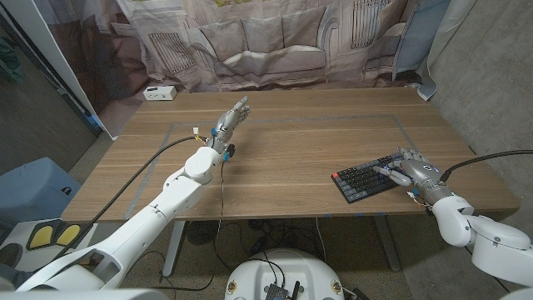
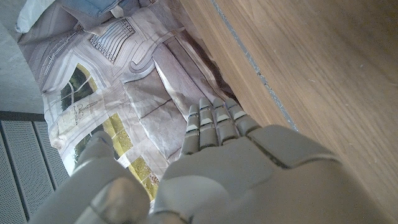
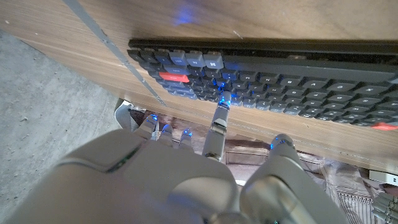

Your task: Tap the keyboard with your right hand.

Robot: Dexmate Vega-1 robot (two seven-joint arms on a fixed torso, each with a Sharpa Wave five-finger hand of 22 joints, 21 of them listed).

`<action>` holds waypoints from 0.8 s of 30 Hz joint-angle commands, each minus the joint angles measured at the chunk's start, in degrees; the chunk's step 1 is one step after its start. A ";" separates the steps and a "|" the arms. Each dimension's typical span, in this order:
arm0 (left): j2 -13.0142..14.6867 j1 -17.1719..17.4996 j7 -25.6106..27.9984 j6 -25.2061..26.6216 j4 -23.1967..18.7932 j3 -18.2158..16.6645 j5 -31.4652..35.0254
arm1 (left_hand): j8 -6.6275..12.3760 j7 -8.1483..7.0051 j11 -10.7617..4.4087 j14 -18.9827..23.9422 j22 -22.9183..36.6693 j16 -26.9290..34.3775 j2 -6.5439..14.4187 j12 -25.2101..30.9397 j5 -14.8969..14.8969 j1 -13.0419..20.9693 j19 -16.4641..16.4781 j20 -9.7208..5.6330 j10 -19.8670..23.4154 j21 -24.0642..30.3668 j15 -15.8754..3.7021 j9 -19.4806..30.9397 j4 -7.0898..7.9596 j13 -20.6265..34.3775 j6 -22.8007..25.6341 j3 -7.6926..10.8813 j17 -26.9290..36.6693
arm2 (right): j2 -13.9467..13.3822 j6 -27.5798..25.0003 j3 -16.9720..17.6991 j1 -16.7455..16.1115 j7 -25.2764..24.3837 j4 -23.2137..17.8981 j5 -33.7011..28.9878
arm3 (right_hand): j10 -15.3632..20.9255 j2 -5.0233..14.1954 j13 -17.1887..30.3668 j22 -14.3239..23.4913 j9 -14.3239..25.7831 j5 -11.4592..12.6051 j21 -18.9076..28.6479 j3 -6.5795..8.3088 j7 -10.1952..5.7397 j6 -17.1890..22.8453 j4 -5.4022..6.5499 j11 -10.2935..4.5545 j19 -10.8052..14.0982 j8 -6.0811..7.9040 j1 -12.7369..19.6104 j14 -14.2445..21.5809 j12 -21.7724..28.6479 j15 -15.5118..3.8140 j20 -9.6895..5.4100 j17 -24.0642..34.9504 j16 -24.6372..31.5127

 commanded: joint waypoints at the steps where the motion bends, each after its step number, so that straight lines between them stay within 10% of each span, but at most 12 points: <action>1: -0.24 -0.06 -0.27 -0.28 0.48 0.09 -0.18 | -0.21 0.04 0.01 0.38 0.19 -0.15 0.79 -0.05 -0.16 0.06 0.27 -0.07 0.50 0.01 0.17 0.15 -0.46 0.23 0.43 0.21 0.29 | -0.16 0.13 0.94 -0.87 -1.54 -0.46 0.23 | 0.45 -0.21 0.21 0.21 -0.02 0.40 0.24 0.45 -0.17 0.14 0.02 0.07 -1.81 -0.35 0.53 -6.46 0.42 -0.17 0.08 0.00 0.17; 19: -0.34 -0.32 -0.34 -0.46 0.60 0.20 -0.02 | -0.24 0.08 0.05 0.37 0.19 -0.17 0.87 -0.10 -0.17 0.07 0.31 -0.09 0.54 0.02 0.18 0.15 -0.57 0.24 0.42 0.17 0.29 | 1.02 2.04 3.03 -2.80 -3.85 -0.14 -1.06 | 2.35 -0.10 0.18 0.18 -0.01 0.47 0.82 0.79 -0.06 0.21 -0.32 0.39 0.40 -0.91 1.03 -4.30 0.75 0.04 0.28 -0.13 0.64; 24: -0.36 -0.30 -0.34 -0.54 0.67 0.14 -0.08 | -0.24 0.03 0.05 0.42 0.19 -0.15 0.89 -0.13 -0.17 0.07 0.32 -0.11 0.53 0.02 0.19 0.15 -0.60 0.24 0.44 0.15 0.29 | 1.40 1.81 3.30 -2.92 -3.63 -0.29 -1.47 | 2.01 -0.59 0.26 0.17 0.12 0.41 0.43 1.04 1.34 -8.34 -0.93 0.88 0.83 -4.18 1.65 -4.00 -0.03 0.12 0.32 -0.19 0.14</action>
